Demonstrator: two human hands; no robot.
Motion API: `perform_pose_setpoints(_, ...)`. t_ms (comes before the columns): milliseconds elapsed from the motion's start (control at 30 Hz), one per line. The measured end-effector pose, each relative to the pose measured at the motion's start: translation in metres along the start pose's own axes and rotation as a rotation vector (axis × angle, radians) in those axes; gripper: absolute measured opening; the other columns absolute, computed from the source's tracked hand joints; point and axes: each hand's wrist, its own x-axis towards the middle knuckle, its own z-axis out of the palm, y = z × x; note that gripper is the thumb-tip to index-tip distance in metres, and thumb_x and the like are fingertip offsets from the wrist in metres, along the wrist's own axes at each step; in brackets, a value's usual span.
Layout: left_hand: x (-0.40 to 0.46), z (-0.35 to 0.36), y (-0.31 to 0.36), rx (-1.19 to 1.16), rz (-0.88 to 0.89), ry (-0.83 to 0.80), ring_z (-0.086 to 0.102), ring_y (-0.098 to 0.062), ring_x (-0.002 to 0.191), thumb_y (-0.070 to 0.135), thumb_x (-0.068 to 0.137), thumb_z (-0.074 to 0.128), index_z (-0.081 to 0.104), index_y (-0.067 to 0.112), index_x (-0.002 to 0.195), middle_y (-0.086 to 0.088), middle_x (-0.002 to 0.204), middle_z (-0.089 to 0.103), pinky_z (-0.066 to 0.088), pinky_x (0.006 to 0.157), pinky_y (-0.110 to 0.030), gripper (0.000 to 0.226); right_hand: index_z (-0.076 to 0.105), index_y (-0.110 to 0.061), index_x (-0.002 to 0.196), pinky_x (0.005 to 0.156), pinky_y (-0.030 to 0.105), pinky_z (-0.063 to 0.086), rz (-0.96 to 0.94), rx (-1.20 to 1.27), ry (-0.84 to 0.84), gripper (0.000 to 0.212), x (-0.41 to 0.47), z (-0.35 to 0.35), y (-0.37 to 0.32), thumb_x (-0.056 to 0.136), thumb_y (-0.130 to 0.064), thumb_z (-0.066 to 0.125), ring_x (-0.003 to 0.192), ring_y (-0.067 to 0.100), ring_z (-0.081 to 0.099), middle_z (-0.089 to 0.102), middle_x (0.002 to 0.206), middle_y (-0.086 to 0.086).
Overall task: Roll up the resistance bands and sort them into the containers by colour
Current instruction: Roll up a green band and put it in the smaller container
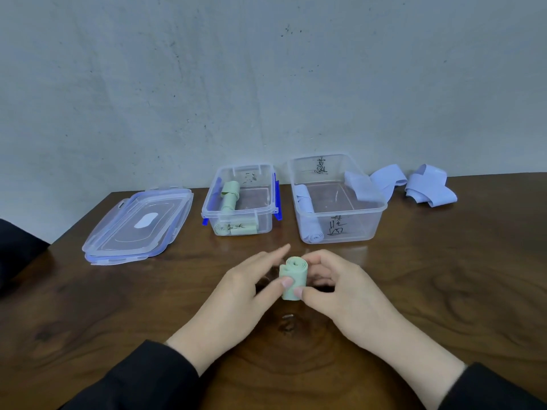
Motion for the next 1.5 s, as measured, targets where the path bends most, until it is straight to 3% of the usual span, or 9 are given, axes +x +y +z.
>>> perform_pose_setpoints(200, 0.003, -0.005, 0.009, -0.435, -0.170, -0.026, 0.060, -0.011, 0.084, 0.035, 0.093, 0.059, 0.075, 0.016, 0.088, -0.006, 0.092, 0.068, 0.045, 0.080, -0.026, 0.026, 0.040, -0.041, 0.134, 0.088, 0.020, 0.045, 0.096, 0.235, -0.068, 0.058, -0.005, -0.001, -0.016, 0.088, -0.021, 0.071, 0.091, 0.005, 0.070, 0.077, 0.091, -0.008)
perform_pose_setpoints(333, 0.004, -0.009, 0.004, -0.623, -0.255, -0.061, 0.054, -0.018, 0.073, 0.035, 0.094, 0.061, 0.071, 0.002, 0.088, -0.017, 0.077, 0.063, 0.044, 0.071, -0.030, 0.035, 0.047, -0.043, 0.128, 0.083, 0.025, 0.050, -0.064, -0.053, 0.088, 0.045, -0.008, 0.005, -0.010, 0.088, -0.040, 0.067, 0.089, 0.008, 0.064, 0.068, 0.093, -0.013)
perform_pose_setpoints(433, 0.006, -0.012, -0.005, -0.729, -0.283, -0.086, 0.047, -0.021, 0.069, 0.038, 0.090, 0.066, 0.068, -0.002, 0.087, -0.014, 0.075, 0.057, 0.039, 0.065, -0.031, 0.040, 0.053, -0.040, 0.125, 0.091, 0.012, 0.041, -0.353, -0.345, 0.204, 0.034, -0.009, -0.001, -0.016, 0.094, -0.028, 0.062, 0.109, 0.001, 0.054, 0.055, 0.113, -0.025)
perform_pose_setpoints(600, 0.012, -0.019, -0.012, -1.060, -0.404, -0.018, 0.044, -0.027, 0.073, 0.028, 0.087, 0.074, 0.055, 0.013, 0.099, -0.013, 0.085, 0.058, 0.032, 0.055, -0.027, 0.027, 0.052, -0.033, 0.134, 0.101, 0.030, 0.042, -0.549, -0.673, -0.027, 0.048, 0.006, 0.004, -0.023, 0.089, -0.026, 0.068, 0.125, 0.001, 0.046, 0.046, 0.138, -0.024)
perform_pose_setpoints(900, 0.014, -0.032, -0.024, -1.197, -0.412, 0.066, 0.046, -0.016, 0.052, 0.009, 0.093, 0.059, 0.065, 0.002, 0.093, -0.018, 0.074, 0.058, 0.033, 0.055, -0.029, 0.010, 0.051, -0.041, 0.119, 0.087, 0.032, 0.046, -0.606, -0.943, -0.210, 0.032, 0.055, 0.008, -0.071, 0.088, -0.044, 0.061, 0.103, 0.003, 0.052, 0.053, 0.111, -0.022)
perform_pose_setpoints(1033, 0.019, -0.044, -0.035, -1.071, -0.341, 0.228, 0.043, -0.020, 0.048, 0.029, 0.101, 0.049, 0.067, 0.007, 0.089, -0.021, 0.070, 0.064, 0.035, 0.052, -0.031, 0.031, 0.052, -0.043, 0.108, 0.080, 0.029, 0.049, -0.561, -0.982, -0.235, 0.026, 0.079, 0.012, -0.092, 0.084, -0.044, 0.063, 0.093, -0.003, 0.050, 0.052, 0.098, -0.025)
perform_pose_setpoints(1200, 0.026, -0.061, -0.053, -0.485, -0.191, 0.717, 0.052, -0.006, 0.060, 0.035, 0.102, 0.042, 0.060, 0.019, 0.075, -0.001, 0.064, 0.060, 0.040, 0.059, -0.012, 0.036, 0.056, -0.035, 0.095, 0.059, 0.013, 0.033, -0.381, -0.975, -0.088, 0.014, 0.143, -0.005, -0.116, 0.086, -0.035, 0.068, 0.069, -0.005, 0.048, 0.051, 0.083, -0.021)
perform_pose_setpoints(1333, 0.049, -0.065, -0.077, -0.322, -0.218, 0.763, 0.053, 0.004, 0.096, 0.030, 0.101, 0.045, 0.060, 0.028, 0.104, 0.017, 0.098, 0.059, 0.038, 0.077, -0.007, 0.016, 0.065, -0.023, 0.103, 0.066, 0.023, 0.039, -0.263, -1.091, -0.051, 0.019, 0.220, -0.001, -0.113, 0.089, -0.036, 0.066, 0.079, 0.013, 0.056, 0.065, 0.096, -0.006)
perform_pose_setpoints(1500, 0.076, -0.063, -0.098, -0.274, -0.230, 0.710, 0.048, 0.001, 0.112, 0.031, 0.102, 0.044, 0.050, 0.022, 0.134, 0.017, 0.117, 0.047, 0.035, 0.094, -0.015, 0.034, 0.062, -0.021, 0.100, 0.075, 0.033, 0.035, -0.239, -1.411, -0.010, 0.012, 0.291, 0.026, -0.067, 0.089, -0.025, 0.060, 0.092, 0.028, 0.060, 0.066, 0.097, 0.003)
